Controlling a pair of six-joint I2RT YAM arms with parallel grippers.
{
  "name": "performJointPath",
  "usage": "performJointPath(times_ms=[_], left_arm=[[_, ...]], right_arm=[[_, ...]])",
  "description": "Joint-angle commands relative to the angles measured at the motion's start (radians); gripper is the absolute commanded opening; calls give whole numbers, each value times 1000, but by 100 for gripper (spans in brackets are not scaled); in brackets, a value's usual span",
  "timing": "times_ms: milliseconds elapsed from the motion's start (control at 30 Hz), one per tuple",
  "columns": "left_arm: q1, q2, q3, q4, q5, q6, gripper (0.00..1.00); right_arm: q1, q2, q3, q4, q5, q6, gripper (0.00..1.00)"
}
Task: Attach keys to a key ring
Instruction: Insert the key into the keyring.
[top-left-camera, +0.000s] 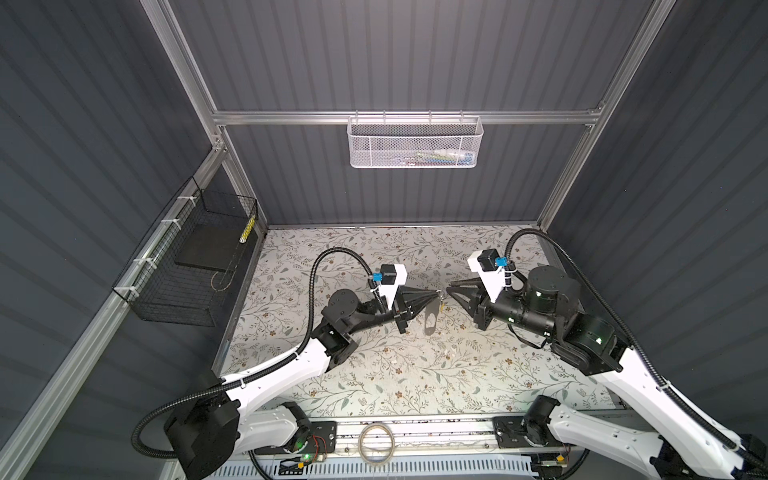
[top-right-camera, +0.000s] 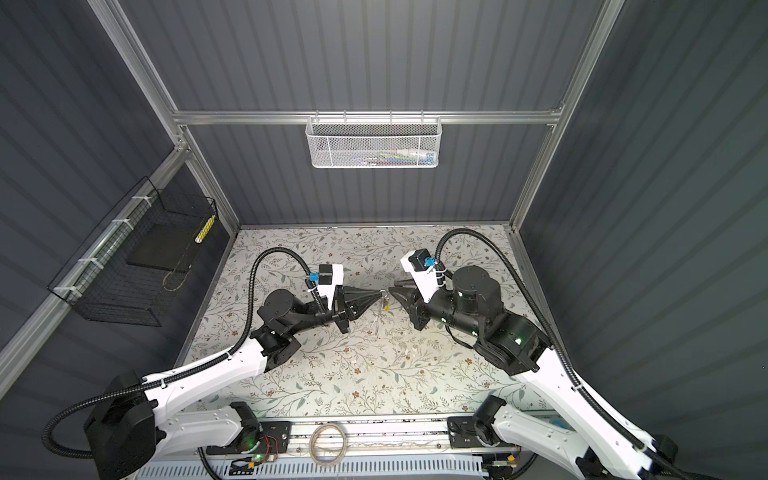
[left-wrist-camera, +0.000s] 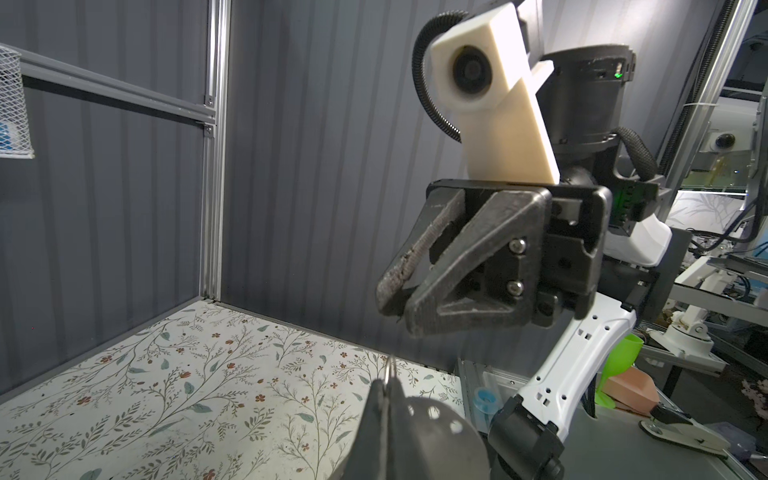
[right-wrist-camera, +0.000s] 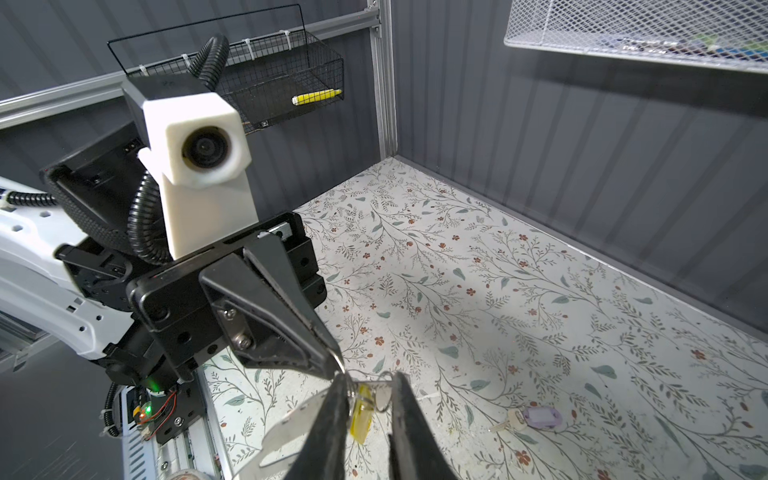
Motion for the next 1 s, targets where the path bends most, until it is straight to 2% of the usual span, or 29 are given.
performJointPath(times_ms=[0,200,400,700,867,967], left_arm=[[-6,1,45,14,31,-13,0],[-7,-7,47,5,28,-10,0],[-6,-10,56,-1,41,-12,0],[-7,-14,63,-5,57,-16,0],[-5,-14,70,-20,63,-15,0],[-7,-14,76,-50,60,-11,0]], right_arm=[[-5,9,27,-33,-38,-23,21],[-6,2,11,-34,-92,-12,26],[-6,12,13,-46,-103,-10,24],[-5,38,25,-41,-120,-15,15],[-6,44,32,-41,-120,-22,3],[-5,55,53,-63,-126,-38,0]])
